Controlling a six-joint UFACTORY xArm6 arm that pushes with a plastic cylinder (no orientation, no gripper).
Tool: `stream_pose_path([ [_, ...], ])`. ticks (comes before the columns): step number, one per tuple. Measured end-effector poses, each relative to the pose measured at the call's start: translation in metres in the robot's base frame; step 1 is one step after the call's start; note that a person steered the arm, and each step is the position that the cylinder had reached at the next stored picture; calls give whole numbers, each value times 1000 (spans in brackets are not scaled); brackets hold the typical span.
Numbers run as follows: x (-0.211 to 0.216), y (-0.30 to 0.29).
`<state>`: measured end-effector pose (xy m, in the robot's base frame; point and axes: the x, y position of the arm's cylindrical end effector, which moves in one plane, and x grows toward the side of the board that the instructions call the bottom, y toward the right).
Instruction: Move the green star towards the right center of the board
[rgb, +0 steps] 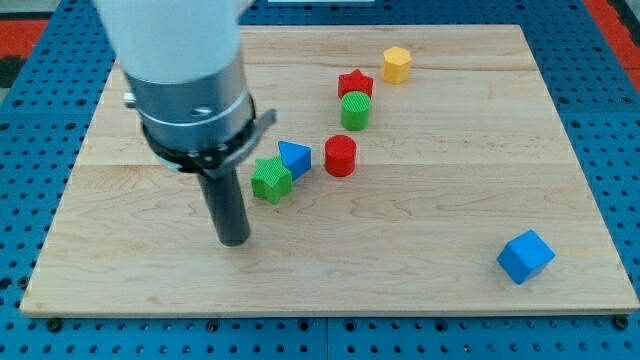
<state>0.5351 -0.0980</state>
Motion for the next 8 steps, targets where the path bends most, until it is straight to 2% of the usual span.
stream_pose_path([
  [2, -64, 5],
  [5, -88, 143],
  [7, -124, 164],
  [8, -87, 139],
])
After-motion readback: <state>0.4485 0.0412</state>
